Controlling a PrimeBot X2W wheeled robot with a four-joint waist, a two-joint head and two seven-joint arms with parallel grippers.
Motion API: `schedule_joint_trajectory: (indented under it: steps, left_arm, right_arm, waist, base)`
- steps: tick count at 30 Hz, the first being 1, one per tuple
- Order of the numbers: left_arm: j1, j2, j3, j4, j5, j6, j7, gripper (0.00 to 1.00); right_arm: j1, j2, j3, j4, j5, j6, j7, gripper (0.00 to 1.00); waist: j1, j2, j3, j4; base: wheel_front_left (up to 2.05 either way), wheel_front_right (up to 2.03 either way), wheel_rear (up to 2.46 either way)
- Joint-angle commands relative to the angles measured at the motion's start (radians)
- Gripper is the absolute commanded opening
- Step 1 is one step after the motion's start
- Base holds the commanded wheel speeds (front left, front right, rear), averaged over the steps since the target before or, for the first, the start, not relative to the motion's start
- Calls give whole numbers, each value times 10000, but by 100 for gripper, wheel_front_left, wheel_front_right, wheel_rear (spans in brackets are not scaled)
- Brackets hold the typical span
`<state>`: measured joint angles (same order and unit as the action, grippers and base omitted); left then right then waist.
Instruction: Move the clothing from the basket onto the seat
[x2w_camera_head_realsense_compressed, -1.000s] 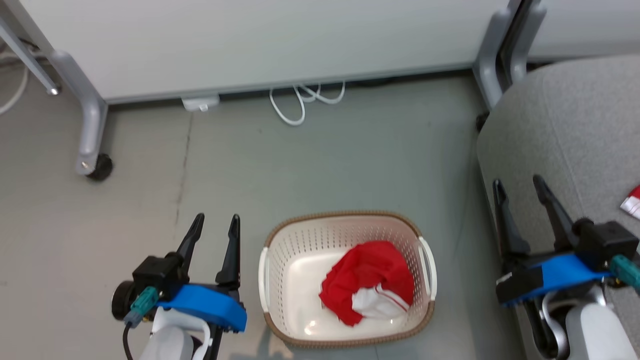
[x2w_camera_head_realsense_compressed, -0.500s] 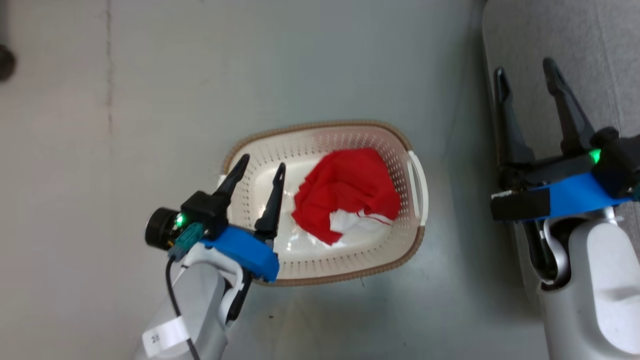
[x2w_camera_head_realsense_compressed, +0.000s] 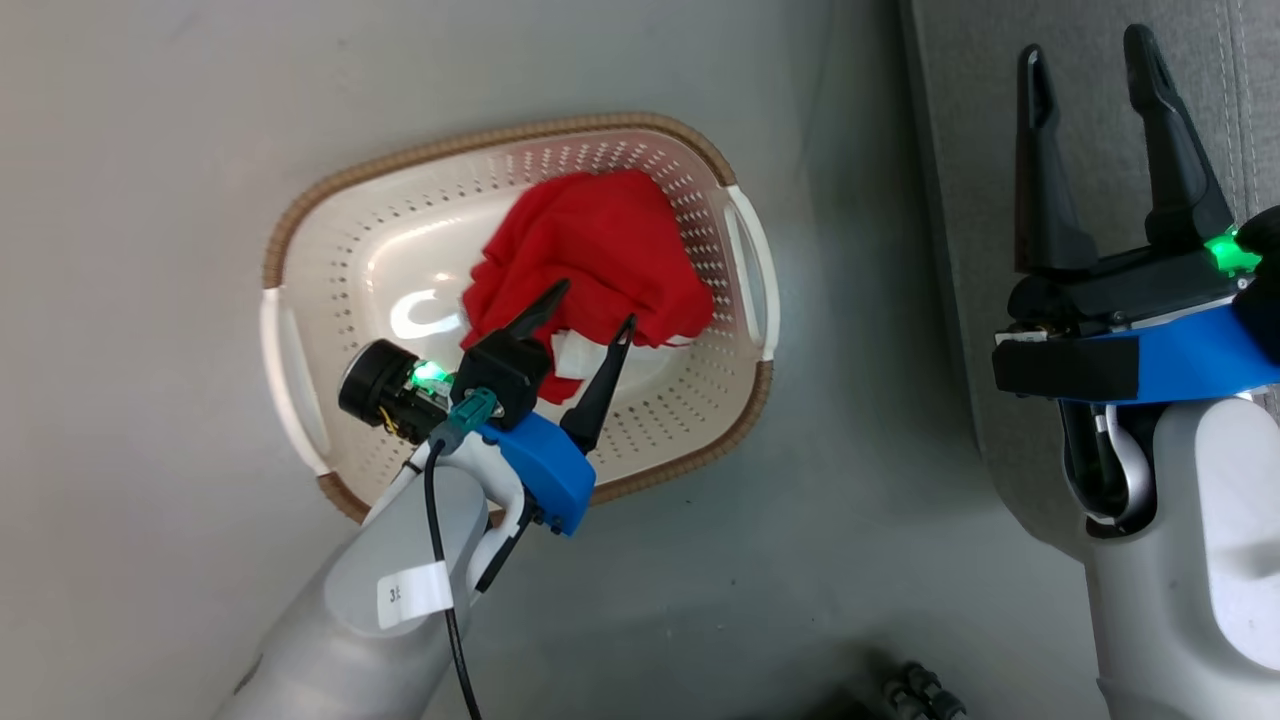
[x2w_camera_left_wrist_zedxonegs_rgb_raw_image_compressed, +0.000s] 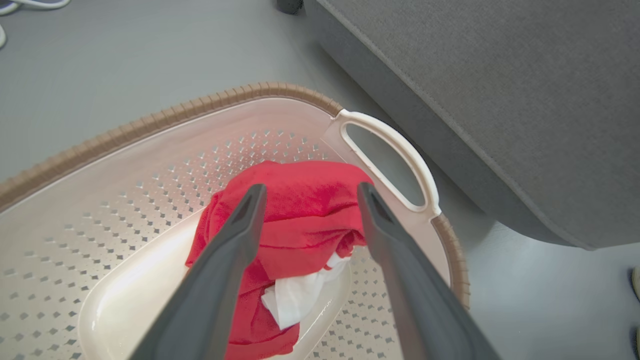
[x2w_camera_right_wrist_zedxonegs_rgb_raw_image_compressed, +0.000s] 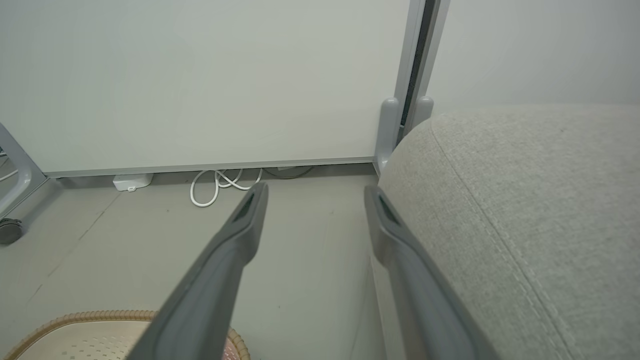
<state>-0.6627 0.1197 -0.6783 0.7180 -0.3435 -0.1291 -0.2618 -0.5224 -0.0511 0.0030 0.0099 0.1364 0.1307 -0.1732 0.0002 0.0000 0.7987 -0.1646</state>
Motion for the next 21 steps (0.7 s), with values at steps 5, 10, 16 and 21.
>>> schedule_joint_trajectory:
  steps: [5, 10, 16, 21]
  left_arm:
    - [-819, 229, -646, 668, -146, -20, -48, 100]
    - [-1262, 362, -1252, 1209, -105, -20, -47, 100]
    - [-1745, 510, -1451, 2033, 275, 81, -47, 100]
    - [-1965, 510, -1361, 2480, 488, 251, -47, 100]
  right_arm:
    - [-247, 11, 49, -147, 180, 1, -207, 100]
    - [-178, 11, 189, 3, 429, 1, -365, 100]
    - [-195, 9, 430, 233, 644, 1, -536, 100]
    - [-288, 9, 571, 351, 779, 1, -659, 100]
  waist:
    - [-2, 0, 883, -695]
    - [-2, 0, 1119, -877]
    - [-2, 0, 1272, -991]
    - [-2, 0, 1412, -1110]
  base:
    - [0, 0, 0]
    - [0, 0, 0]
    - [0, 0, 0]
    - [0, 0, 0]
